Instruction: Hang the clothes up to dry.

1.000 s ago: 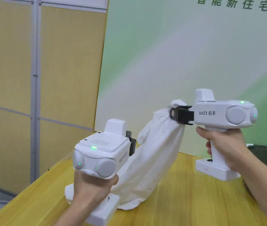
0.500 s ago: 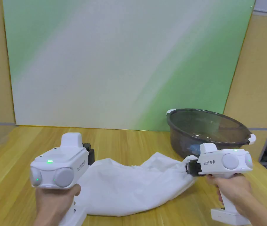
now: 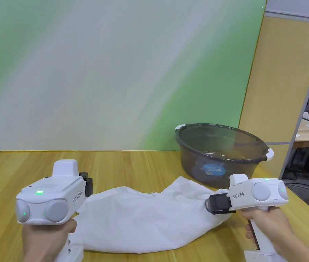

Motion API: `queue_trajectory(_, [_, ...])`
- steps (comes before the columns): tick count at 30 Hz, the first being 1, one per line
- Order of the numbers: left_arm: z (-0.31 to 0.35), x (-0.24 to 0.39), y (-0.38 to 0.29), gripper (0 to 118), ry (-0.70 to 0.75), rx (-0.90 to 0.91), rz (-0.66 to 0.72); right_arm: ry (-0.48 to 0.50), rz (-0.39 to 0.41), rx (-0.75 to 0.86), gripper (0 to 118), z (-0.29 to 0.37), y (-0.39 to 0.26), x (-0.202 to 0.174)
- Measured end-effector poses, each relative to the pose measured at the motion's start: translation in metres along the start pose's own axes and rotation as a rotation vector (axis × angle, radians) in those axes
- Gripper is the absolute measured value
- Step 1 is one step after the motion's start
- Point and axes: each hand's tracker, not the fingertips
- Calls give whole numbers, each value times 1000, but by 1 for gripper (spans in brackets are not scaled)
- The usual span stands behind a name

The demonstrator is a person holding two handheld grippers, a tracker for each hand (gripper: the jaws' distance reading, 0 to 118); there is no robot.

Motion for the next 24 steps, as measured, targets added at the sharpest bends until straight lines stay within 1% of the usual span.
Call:
queue_trajectory(1, [3,-2,4,0,-2,-9,-1,57,33,2,118,8,4,-6])
queue_trajectory(2, [8,-4,10,0,-3,-10,-7,126,63,46,118,20,10,-13])
queue_trajectory(3, [13,-8,16,0,4,16,-12,166,61,120,118,33,19,-22])
queue_trajectory(4, [17,-11,24,0,12,52,-15,160,53,181,118,47,28,-29])
queue_trajectory(5, [20,-12,31,0,17,85,-34,151,60,279,118,63,37,-39])
queue_trajectory(6, [24,-13,39,0,52,97,-83,151,60,378,118,79,45,-49])
queue_trajectory(7, [26,-13,45,0,66,87,-112,157,41,479,117,92,49,-57])
queue_trajectory(8, [28,-12,50,0,86,81,-139,179,24,576,114,101,56,-62])
queue_trajectory(9, [29,-13,53,0,120,76,-143,205,-3,598,109,110,59,-69])
queue_trajectory(10, [31,-14,55,0,145,69,-141,223,-26,613,83,115,62,-76])
queue_trajectory(11, [30,-16,54,0,150,67,-119,240,-30,646,37,119,62,-83])
queue_trajectory(12, [30,-18,54,0,148,56,-112,231,-7,670,7,113,64,-91])
queue_trajectory(13, [29,-19,53,0,151,36,-102,187,39,694,6,112,62,-99])
queue_trajectory(14, [28,-19,51,0,158,-8,-128,160,55,696,6,108,59,-109])
queue_trajectory(15, [25,-20,50,0,161,-66,-151,187,89,666,6,102,58,-117])
queue_trajectory(16, [19,-22,51,0,147,-145,-172,206,102,639,6,95,58,-122])
queue_trajectory(18, [8,-35,52,0,98,-344,-204,205,133,601,6,86,52,-138])
queue_trajectory(19, [2,-34,45,0,-34,-476,-135,203,137,592,6,83,49,-145])
queue_trajectory(21, [-5,-32,42,0,-139,-555,-183,225,169,569,6,74,42,-154])
queue_trajectory(22, [-10,-30,41,0,-189,-612,-193,253,169,549,6,70,40,-158])
queue_trajectory(23, [-12,-38,43,0,-113,-654,-216,282,170,519,6,65,38,-162])
queue_trajectory(24, [-16,-44,42,0,-126,-696,-187,291,173,520,6,61,35,-164])
